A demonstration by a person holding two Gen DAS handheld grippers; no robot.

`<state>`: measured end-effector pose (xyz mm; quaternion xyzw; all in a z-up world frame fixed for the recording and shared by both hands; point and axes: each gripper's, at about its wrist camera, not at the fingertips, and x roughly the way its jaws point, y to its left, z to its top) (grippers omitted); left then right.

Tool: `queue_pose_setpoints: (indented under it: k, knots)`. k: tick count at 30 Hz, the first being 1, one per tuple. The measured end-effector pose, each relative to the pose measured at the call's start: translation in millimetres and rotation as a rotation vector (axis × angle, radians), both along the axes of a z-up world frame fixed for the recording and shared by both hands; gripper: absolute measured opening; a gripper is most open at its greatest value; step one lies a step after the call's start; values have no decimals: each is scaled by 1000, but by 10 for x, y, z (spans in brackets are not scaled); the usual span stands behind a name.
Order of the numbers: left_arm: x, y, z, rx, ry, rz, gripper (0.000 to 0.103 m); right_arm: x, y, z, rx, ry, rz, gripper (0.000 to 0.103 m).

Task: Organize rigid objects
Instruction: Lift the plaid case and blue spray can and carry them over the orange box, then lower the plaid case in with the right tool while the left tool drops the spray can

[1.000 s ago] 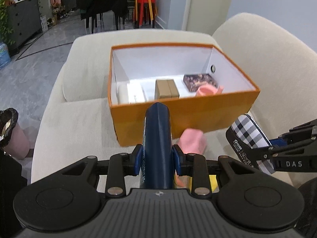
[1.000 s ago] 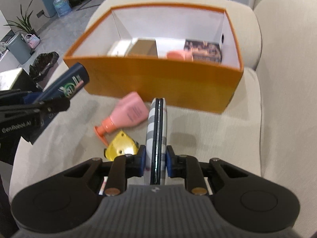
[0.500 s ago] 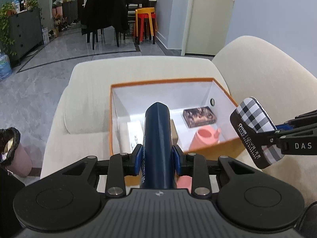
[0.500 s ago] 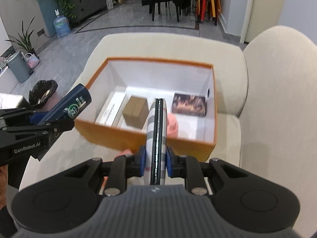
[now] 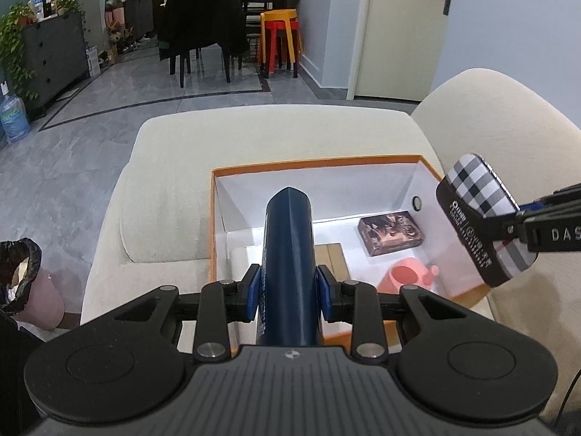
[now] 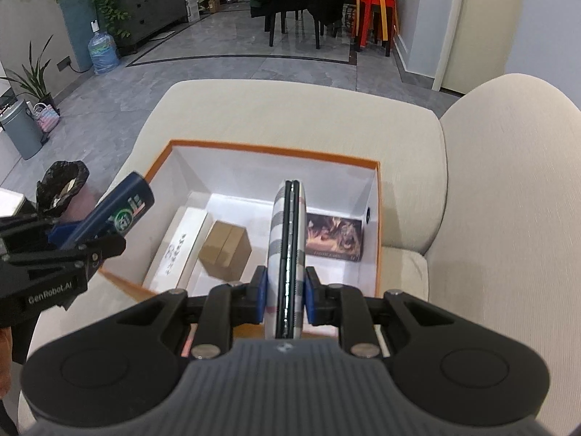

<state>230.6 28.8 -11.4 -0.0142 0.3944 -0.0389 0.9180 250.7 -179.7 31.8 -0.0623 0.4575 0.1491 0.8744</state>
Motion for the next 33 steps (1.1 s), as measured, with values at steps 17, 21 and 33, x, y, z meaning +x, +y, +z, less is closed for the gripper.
queue_pose_setpoints:
  k: [17, 21, 33]
  knots:
    - [429, 74, -374, 6, 69, 46, 36, 719, 150, -406, -22, 41, -27, 19]
    - [534, 91, -413, 2, 77, 61, 36, 855, 208, -489, -22, 49, -26, 19]
    - [714, 59, -616, 37, 106, 83, 36, 1138, 444, -803, -10, 88, -6, 19]
